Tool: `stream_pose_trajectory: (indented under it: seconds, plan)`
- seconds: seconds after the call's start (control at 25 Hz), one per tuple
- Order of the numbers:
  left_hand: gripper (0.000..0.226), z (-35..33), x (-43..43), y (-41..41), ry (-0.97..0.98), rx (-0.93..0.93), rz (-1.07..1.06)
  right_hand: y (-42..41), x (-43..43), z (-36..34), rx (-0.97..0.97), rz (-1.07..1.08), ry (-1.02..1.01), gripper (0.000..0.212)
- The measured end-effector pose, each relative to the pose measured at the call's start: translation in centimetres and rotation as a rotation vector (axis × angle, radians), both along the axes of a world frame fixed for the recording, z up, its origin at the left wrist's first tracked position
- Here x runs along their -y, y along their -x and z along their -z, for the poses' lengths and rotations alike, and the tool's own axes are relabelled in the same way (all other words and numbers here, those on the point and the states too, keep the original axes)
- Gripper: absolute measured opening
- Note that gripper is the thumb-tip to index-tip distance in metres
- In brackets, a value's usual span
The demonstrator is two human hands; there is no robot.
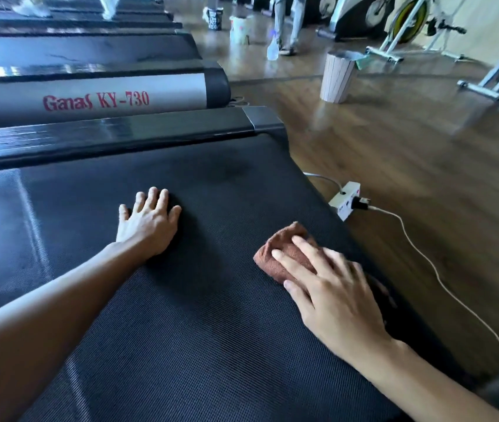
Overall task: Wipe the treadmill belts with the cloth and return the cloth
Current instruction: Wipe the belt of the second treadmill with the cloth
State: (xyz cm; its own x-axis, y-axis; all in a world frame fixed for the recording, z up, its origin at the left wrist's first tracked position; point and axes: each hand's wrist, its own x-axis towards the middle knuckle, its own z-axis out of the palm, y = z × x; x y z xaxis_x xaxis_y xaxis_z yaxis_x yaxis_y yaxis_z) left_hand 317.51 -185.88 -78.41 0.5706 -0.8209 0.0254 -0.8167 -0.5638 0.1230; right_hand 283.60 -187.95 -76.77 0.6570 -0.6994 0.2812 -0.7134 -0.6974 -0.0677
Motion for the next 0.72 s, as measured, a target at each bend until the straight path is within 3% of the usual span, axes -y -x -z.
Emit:
stream_pose_trajectory:
  seconds: [0.12, 0.28, 0.44, 0.6, 0.72]
  plan:
    - [0.063, 0.1, -0.9, 4.6, 0.028, -0.058, 0.025, 3.1, -3.0, 0.2, -0.078, -0.191, -0.042, 0.049]
    - [0.065, -1.0, -2.3, 9.6, 0.034, -0.049, 0.129, 4.7, -2.7, -0.7, 0.010, 0.068, -0.047, 0.048]
    - [0.065, -0.3, -2.8, 12.8, 0.053, -0.042, 0.209, 6.7, -5.5, 0.3, -0.065, -0.157, -0.013, 0.050]
    - [0.064, 0.1, -2.8, 12.9, 0.077, -0.050, 0.179, 7.5, -1.3, -0.5, 0.017, 0.196, -0.027, 0.050]
    - [0.063, 0.0, -2.8, 13.0, 0.078, -0.040, 0.180, 7.6, -3.9, 1.1, -0.018, 0.018, 0.062, 0.051]
